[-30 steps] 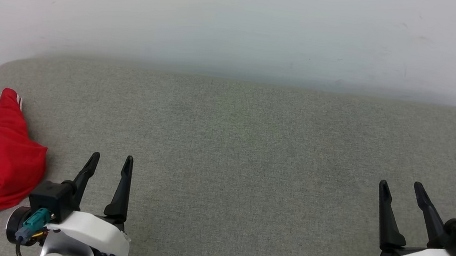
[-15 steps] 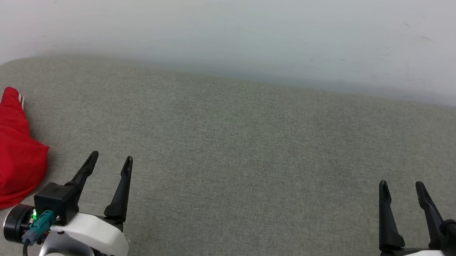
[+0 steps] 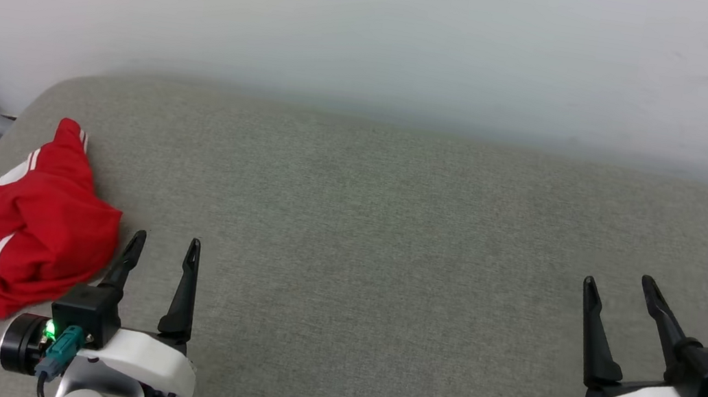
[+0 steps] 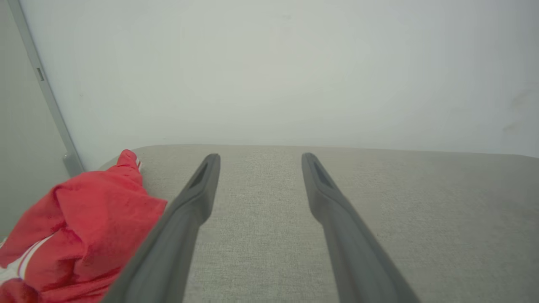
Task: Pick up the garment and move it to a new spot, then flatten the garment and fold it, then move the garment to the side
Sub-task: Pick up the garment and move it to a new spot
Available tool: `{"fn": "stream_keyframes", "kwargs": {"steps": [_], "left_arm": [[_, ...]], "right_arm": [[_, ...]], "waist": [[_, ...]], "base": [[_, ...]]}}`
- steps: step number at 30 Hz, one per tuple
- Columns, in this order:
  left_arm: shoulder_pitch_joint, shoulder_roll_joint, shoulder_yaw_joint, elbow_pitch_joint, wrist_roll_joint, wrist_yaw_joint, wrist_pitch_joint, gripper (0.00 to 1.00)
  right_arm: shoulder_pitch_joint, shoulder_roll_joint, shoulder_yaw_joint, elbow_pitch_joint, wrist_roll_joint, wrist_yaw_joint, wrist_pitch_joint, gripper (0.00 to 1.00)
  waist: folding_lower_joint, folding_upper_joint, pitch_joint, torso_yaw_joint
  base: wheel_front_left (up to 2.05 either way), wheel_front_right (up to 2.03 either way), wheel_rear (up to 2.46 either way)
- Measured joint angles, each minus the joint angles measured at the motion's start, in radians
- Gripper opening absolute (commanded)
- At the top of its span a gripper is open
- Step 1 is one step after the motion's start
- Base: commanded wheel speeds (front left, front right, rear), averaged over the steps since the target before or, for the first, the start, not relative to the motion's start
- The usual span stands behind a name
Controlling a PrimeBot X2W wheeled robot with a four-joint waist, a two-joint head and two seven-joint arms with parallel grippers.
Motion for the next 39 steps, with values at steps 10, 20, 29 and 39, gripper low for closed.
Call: {"fn": "stream_keyframes", "kwargs": {"steps": [10, 20, 29, 39], "left_arm": [[-0.003, -0.009, 0.040, 0.017, -0.006, -0.010, -0.004, 1.00], [-0.009, -0.014, 0.067, 0.023, -0.007, -0.019, -0.004, 1.00], [-0.009, -0.015, 0.091, 0.022, -0.008, -0.025, -0.004, 1.00], [-0.007, -0.016, 0.093, 0.030, -0.014, -0.029, -0.004, 1.00]], "right_arm": [[-0.007, 0.002, 0.048, -0.012, -0.003, 0.000, 0.004, 1.00], [-0.010, 0.003, 0.090, -0.019, 0.010, 0.000, 0.004, 1.00], [-0.010, 0.003, 0.108, -0.024, 0.021, 0.000, 0.002, 1.00], [-0.016, 0.003, 0.109, -0.024, 0.019, 0.000, -0.002, 1.00]], "waist": [[0.0000, 0.0000, 0.001, 0.119], [0.0000, 0.0000, 0.001, 0.259], [0.0000, 0.0000, -0.001, 0.367], [0.0000, 0.0000, 0.007, 0.413]], "base": [[0.00, 0.00, 0.00], [0.00, 0.00, 0.00], [0.00, 0.00, 0.00], [0.00, 0.00, 0.00]]}}
